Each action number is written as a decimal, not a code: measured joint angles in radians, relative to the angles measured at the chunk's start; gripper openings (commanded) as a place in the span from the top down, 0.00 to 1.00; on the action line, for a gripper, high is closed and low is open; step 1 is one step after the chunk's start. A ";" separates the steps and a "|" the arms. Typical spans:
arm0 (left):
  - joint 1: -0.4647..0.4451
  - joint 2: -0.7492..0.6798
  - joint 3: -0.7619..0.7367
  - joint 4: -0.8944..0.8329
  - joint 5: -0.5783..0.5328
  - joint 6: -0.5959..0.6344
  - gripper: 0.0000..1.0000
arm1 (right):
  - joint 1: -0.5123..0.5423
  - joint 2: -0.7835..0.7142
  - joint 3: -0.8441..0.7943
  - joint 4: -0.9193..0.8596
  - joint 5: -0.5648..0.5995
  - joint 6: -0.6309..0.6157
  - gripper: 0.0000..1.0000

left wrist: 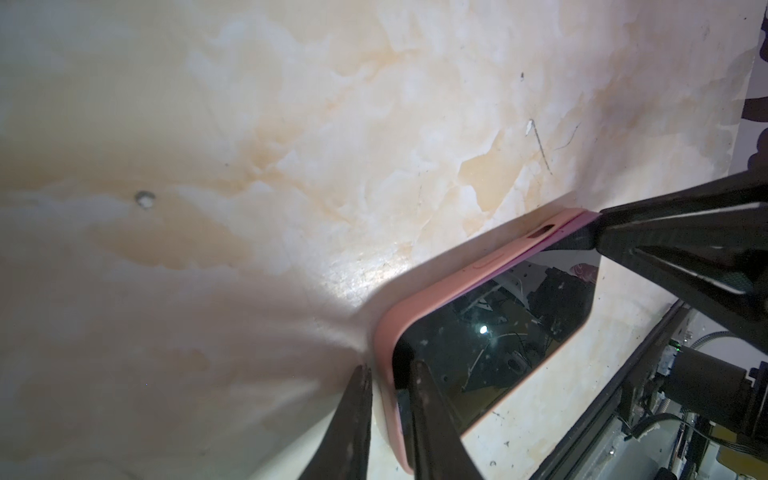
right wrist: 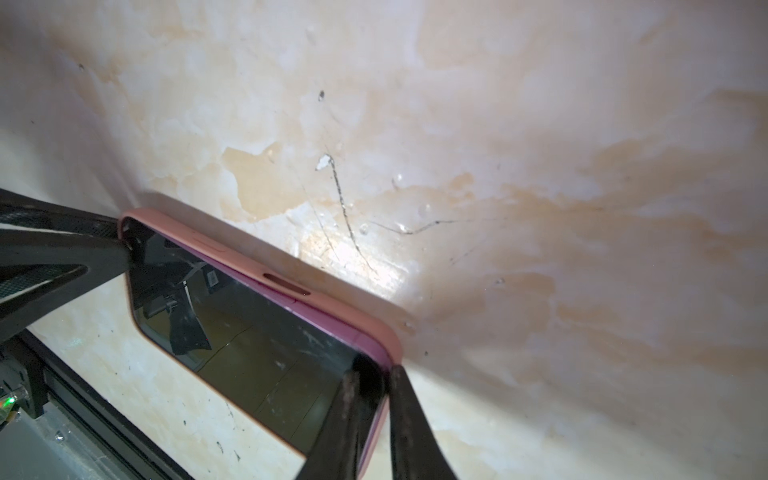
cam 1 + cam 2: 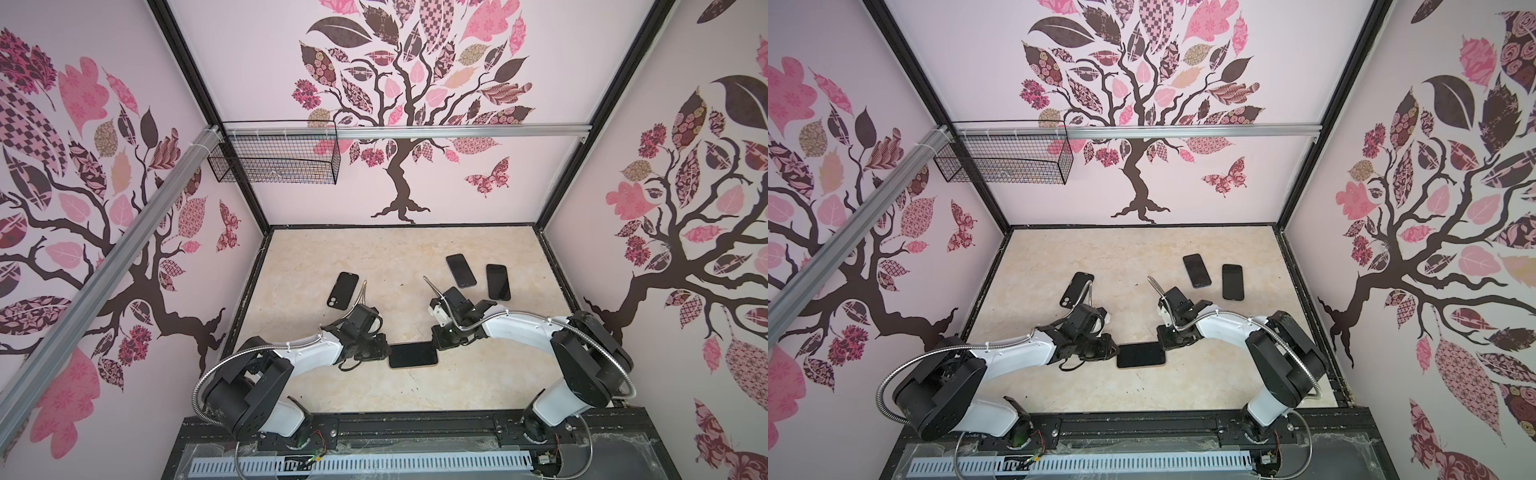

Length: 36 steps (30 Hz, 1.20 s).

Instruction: Put the phone into the phone case

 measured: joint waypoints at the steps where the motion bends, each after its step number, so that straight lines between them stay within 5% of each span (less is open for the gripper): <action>1: 0.000 0.002 0.000 0.004 0.004 0.000 0.81 | -0.002 0.002 0.002 0.000 -0.005 -0.001 0.84; 36: 0.015 0.015 -0.019 0.060 0.046 -0.053 0.84 | -0.050 0.072 0.030 -0.041 -0.105 -0.053 0.89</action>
